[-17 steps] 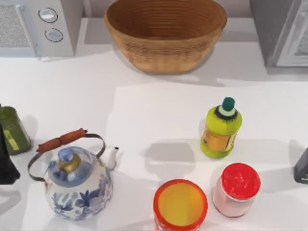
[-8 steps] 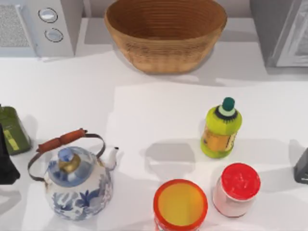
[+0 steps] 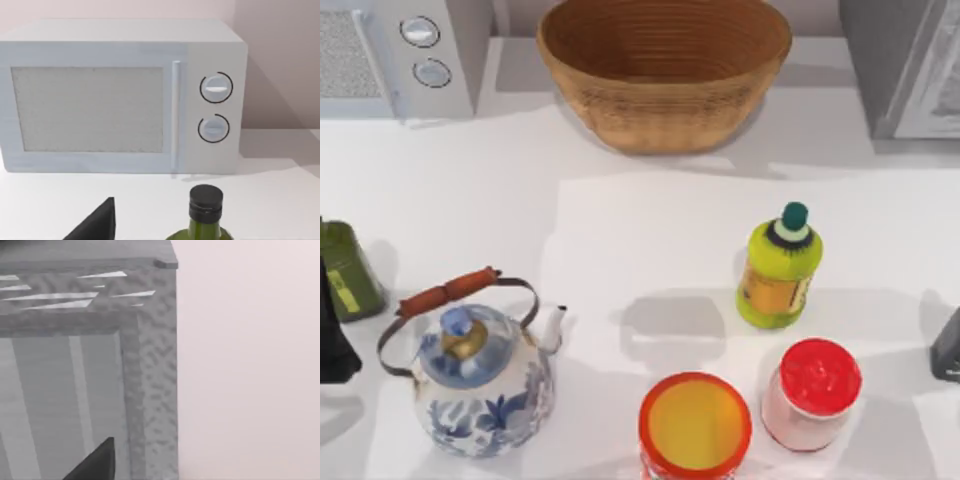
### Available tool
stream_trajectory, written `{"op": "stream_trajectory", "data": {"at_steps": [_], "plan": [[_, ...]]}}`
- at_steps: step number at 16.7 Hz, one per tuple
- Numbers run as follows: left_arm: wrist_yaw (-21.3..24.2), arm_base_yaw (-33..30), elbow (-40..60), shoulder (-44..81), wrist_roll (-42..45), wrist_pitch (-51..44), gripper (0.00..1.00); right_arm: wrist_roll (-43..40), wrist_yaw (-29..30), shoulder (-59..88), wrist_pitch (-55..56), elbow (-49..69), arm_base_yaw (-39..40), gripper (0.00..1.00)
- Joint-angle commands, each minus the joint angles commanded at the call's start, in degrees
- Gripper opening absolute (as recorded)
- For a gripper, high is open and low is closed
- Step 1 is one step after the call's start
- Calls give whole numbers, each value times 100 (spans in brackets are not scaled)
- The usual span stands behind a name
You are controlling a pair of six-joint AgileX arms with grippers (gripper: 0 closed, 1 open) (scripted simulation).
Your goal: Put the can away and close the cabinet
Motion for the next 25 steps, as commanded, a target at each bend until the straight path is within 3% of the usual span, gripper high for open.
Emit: {"op": "stream_trajectory", "data": {"at_steps": [4, 7, 16, 20, 25], "plan": [[0, 0, 0, 0, 0, 0, 100, 23, -2, -320, -1733, 1489, 92, 100], [0, 0, 0, 0, 0, 0, 100, 42, 3, -489, -2432, 2129, 162, 100], [0, 0, 0, 0, 0, 0, 100, 62, 165, -487, -2600, 2282, 328, 100], [0, 0, 0, 0, 0, 0, 100, 94, 1169, -348, -2760, 2271, 1365, 100], [0, 0, 0, 0, 0, 0, 100, 88, 3454, -205, -2996, 2225, 3653, 100]]}}
